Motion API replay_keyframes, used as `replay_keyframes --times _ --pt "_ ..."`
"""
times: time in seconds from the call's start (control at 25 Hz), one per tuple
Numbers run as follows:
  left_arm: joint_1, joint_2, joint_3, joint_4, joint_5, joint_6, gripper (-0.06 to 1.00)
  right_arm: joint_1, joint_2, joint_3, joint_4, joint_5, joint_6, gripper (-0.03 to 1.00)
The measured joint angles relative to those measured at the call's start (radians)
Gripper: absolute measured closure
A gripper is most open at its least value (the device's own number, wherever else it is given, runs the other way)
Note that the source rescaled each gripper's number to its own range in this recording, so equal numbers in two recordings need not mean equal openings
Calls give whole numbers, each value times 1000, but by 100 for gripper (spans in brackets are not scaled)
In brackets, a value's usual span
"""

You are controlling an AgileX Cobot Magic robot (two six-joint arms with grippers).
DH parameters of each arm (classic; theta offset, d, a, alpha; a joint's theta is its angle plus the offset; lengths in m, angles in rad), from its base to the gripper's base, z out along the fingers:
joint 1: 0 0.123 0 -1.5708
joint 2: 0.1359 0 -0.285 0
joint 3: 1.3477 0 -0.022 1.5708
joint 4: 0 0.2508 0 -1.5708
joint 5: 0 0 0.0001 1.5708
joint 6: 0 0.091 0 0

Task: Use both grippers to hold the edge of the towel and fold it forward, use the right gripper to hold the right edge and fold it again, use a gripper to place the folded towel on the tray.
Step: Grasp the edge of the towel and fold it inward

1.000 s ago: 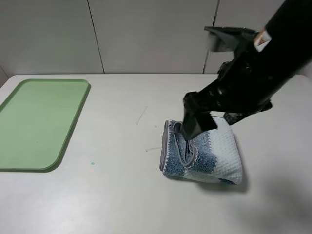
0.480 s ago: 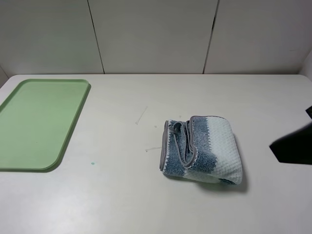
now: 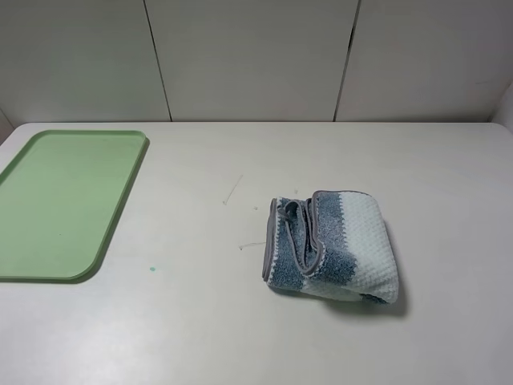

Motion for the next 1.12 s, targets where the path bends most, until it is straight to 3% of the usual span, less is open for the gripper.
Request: replay_keyframes --times 0.4,0.6,0.8,1.12 --pt "0 0 0 0 0 0 -5 -454 -321 90 -7 -5 -160 -3" --pt "0 0 0 0 0 0 -5 -634 -430 136 -8 -99 -180 -3" --pt "0 0 0 0 0 0 -5 -703 -434 174 -9 -188 -183 -3" --pt "0 0 0 1 0 0 -5 -703 -434 183 -27 -194 -163 -3"
